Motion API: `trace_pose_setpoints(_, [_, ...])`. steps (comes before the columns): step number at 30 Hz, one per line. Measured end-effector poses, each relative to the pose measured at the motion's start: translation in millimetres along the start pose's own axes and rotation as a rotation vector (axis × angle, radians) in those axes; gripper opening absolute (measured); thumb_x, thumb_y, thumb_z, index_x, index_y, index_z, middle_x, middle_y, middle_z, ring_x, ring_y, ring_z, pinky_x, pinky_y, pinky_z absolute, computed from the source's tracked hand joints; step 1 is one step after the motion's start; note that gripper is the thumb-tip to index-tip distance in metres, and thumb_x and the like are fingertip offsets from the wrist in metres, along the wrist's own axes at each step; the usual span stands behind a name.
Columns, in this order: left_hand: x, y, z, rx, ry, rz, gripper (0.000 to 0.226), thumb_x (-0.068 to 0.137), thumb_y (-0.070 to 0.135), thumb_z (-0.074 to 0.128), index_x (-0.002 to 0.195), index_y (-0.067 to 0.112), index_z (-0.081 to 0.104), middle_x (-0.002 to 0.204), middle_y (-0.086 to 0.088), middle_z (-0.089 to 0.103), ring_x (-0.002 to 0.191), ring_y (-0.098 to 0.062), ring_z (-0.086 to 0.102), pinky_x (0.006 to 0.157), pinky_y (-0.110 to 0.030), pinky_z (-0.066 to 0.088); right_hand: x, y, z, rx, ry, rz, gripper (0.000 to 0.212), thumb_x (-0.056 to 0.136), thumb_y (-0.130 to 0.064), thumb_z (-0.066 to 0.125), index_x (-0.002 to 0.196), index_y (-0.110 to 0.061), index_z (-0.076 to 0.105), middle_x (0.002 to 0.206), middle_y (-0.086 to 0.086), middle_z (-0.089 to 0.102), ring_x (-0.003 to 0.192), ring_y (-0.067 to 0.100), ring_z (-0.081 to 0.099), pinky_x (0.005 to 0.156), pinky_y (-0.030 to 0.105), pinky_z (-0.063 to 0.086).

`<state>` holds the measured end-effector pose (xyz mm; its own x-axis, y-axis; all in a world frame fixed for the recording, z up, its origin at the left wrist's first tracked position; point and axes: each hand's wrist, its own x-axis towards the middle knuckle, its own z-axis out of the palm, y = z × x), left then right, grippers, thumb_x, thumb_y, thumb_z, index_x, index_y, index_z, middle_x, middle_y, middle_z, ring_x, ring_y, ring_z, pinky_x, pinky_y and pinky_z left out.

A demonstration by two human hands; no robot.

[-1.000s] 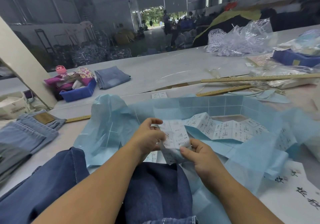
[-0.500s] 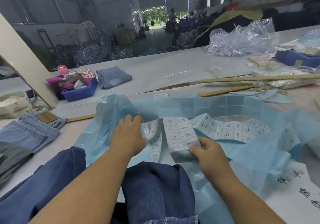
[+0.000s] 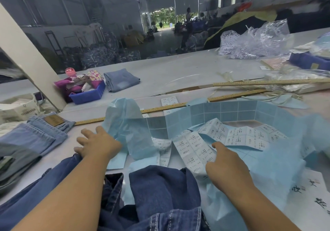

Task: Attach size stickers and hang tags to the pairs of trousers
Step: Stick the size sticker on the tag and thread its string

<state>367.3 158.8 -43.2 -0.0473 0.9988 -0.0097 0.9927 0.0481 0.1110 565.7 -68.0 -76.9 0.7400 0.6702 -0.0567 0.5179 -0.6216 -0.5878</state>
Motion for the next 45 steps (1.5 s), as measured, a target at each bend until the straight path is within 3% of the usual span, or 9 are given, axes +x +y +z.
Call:
trace_pose_setpoints(7, [-29, 55, 10, 0.122, 0.264, 0.674, 0.073, 0.086, 0.027, 0.052, 0.149, 0.024, 0.017, 0.162, -0.007, -0.003, 0.149, -0.027, 0.001, 0.119, -0.042, 0.002, -4, -4, 11, 0.119, -0.148, -0.178, 0.050, 0.079, -0.013, 0.049, 0.121, -0.038, 0.058, 0.124, -0.011, 0.060, 0.101, 0.011, 0.057, 0.080, 0.023, 0.044])
trace_pose_setpoints(12, [-41, 69, 27, 0.265, 0.077, 0.833, 0.069, 0.083, 0.023, 0.053, 0.146, 0.029, 0.024, 0.164, -0.004, 0.002, 0.150, -0.029, -0.008, 0.120, -0.046, -0.008, -2, -2, 16, 0.153, -0.166, -0.281, 0.044, 0.079, -0.012, 0.050, 0.113, -0.036, 0.063, 0.111, -0.011, 0.065, 0.082, 0.007, 0.056, 0.077, 0.023, 0.048])
trace_pose_setpoints(16, [-42, 63, 22, 0.305, 0.065, 0.799, 0.037, 0.087, 0.017, 0.048, 0.122, 0.028, 0.049, 0.121, 0.001, 0.058, 0.128, -0.023, 0.040, 0.117, -0.050, 0.006, -1, -2, 16, 0.079, -0.084, -0.294, 0.042, 0.083, -0.018, 0.053, 0.122, -0.033, 0.060, 0.119, -0.009, 0.061, 0.105, 0.013, 0.055, 0.093, 0.030, 0.045])
trace_pose_setpoints(21, [-79, 85, 15, 0.140, 0.389, 1.028, 0.007, 0.079, 0.013, 0.054, 0.078, 0.020, 0.053, 0.070, 0.003, 0.053, 0.073, -0.025, 0.055, 0.091, -0.041, 0.030, -3, -12, 5, 0.192, 0.426, -0.515, 0.009, 0.087, -0.021, 0.066, 0.080, -0.023, 0.072, 0.080, -0.008, 0.058, 0.082, 0.017, 0.051, 0.077, 0.032, 0.042])
trace_pose_setpoints(23, [-102, 94, 17, 0.001, 0.469, 1.282, 0.008, 0.072, 0.013, 0.063, 0.070, 0.017, 0.057, 0.063, 0.000, 0.057, 0.059, -0.025, 0.055, 0.077, -0.037, 0.039, -5, -15, 6, 0.453, 0.306, -0.416, 0.037, 0.091, -0.040, 0.052, 0.056, -0.029, 0.054, 0.061, -0.013, 0.053, 0.066, 0.007, 0.048, 0.062, 0.018, 0.035])
trace_pose_setpoints(26, [-122, 98, 23, -0.058, 0.275, 1.522, 0.010, 0.083, 0.017, 0.059, 0.086, 0.012, 0.067, 0.079, -0.005, 0.067, 0.069, -0.027, 0.059, 0.064, -0.035, 0.048, 0, -16, 12, 0.764, 0.088, -0.122, 0.042, 0.093, -0.049, 0.047, 0.065, -0.021, 0.058, 0.065, -0.008, 0.062, 0.067, 0.009, 0.056, 0.064, 0.024, 0.041])
trace_pose_setpoints(31, [-122, 98, 20, -0.209, -0.027, 1.347, 0.036, 0.088, 0.041, 0.042, 0.091, 0.018, 0.070, 0.090, 0.001, 0.065, 0.087, -0.020, 0.058, 0.075, -0.036, 0.049, 12, -6, 17, 0.962, 0.045, 0.055, 0.029, 0.087, -0.005, 0.056, 0.067, -0.025, 0.066, 0.066, -0.007, 0.069, 0.072, 0.023, 0.063, 0.071, 0.042, 0.052])
trace_pose_setpoints(35, [-92, 92, 21, -0.291, -0.136, 0.994, 0.021, 0.090, 0.036, 0.050, 0.096, 0.026, 0.068, 0.099, 0.011, 0.066, 0.091, -0.012, 0.059, 0.085, -0.036, 0.051, 12, -4, 20, 1.022, 0.064, 0.075, 0.024, 0.087, 0.001, 0.049, 0.085, -0.014, 0.067, 0.083, 0.014, 0.072, 0.083, 0.038, 0.067, 0.080, 0.058, 0.053])
trace_pose_setpoints(45, [-83, 91, 17, -0.356, -0.656, 0.766, 0.061, 0.076, 0.025, 0.058, 0.137, 0.029, 0.050, 0.120, 0.008, 0.064, 0.106, -0.014, 0.061, 0.094, -0.032, 0.050, 11, -4, 19, 1.059, 0.086, -0.006, 0.026, 0.093, 0.000, 0.047, 0.090, -0.018, 0.066, 0.078, 0.012, 0.072, 0.071, 0.025, 0.066, 0.069, 0.043, 0.052])
